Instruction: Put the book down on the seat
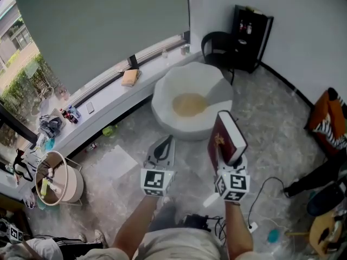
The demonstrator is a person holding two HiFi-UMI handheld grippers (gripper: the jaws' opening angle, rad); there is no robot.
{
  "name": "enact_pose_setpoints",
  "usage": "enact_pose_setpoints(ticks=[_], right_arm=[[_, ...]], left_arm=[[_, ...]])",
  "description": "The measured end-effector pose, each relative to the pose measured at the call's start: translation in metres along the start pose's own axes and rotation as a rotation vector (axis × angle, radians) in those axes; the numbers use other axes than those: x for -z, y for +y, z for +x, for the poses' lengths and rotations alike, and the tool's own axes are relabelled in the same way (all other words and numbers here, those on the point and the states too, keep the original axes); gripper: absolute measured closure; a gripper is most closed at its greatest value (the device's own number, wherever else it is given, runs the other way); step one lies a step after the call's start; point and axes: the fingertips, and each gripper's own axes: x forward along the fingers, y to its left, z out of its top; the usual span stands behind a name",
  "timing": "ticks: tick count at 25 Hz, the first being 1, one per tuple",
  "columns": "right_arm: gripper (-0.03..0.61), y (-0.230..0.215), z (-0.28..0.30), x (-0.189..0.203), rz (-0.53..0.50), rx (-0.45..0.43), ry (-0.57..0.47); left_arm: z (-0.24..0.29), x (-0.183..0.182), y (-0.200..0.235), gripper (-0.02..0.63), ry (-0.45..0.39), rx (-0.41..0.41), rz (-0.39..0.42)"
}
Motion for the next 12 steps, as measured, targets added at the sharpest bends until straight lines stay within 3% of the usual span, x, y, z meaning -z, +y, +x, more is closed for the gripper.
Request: enact_pose_setpoints(ticks=[6,12], right_arm=[[0.356,0.000,0.043,0.011,-0.008,0.007,0.022],[0.356,0.013,0.112,-0.003,-0.046,0.017,0.019]], left_arm=[[0.031,0.018,0.027,0.607,-0.002,-0.008,-0.014],[0.083,0.030,0.085,0.607,-0.017,-0.022,-0.047]])
